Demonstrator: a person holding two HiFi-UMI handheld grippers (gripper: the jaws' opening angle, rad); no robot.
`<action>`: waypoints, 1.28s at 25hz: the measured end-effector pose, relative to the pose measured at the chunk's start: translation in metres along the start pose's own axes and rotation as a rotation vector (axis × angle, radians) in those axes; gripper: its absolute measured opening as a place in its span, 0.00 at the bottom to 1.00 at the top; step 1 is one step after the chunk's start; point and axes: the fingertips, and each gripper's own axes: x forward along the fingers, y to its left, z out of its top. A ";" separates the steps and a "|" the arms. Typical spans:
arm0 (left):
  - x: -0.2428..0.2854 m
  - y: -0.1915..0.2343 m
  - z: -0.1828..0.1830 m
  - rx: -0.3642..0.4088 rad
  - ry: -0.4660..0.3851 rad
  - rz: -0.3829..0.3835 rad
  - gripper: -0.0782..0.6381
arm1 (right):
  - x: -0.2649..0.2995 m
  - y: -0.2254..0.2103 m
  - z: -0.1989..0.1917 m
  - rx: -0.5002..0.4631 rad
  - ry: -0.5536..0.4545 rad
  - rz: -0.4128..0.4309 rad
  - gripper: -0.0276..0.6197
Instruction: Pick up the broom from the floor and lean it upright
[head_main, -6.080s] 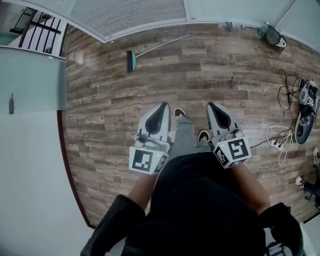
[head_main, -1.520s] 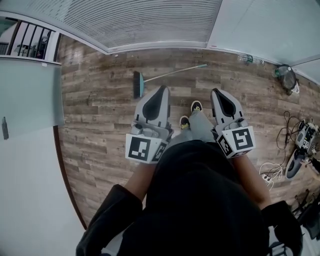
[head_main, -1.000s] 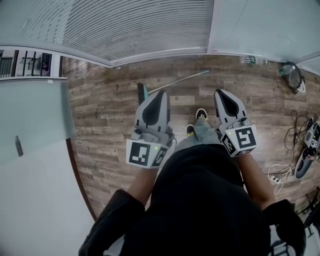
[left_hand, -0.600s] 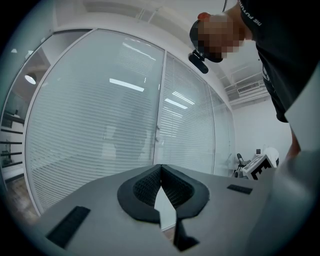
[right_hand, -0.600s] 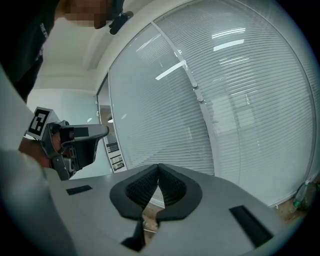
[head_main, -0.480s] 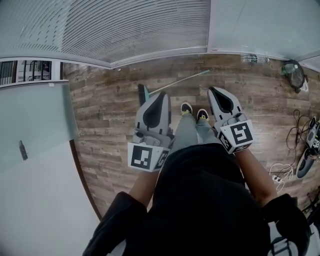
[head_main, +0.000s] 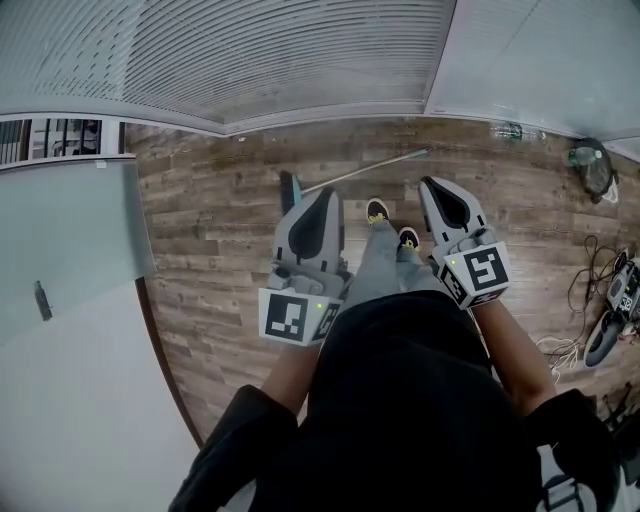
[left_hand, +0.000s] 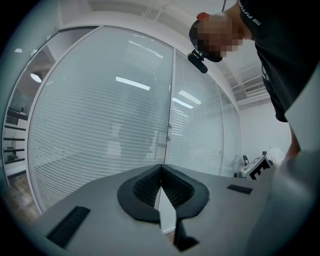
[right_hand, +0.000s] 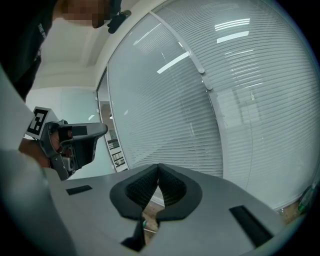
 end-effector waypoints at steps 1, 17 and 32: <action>0.004 0.007 0.001 -0.001 -0.004 -0.005 0.13 | 0.008 0.000 0.001 -0.007 0.005 -0.002 0.07; 0.055 0.086 -0.008 -0.002 -0.053 -0.213 0.13 | 0.096 -0.001 0.018 -0.061 0.033 -0.035 0.07; 0.115 0.102 -0.067 0.017 0.089 -0.155 0.13 | 0.134 -0.068 -0.013 0.051 0.120 -0.085 0.07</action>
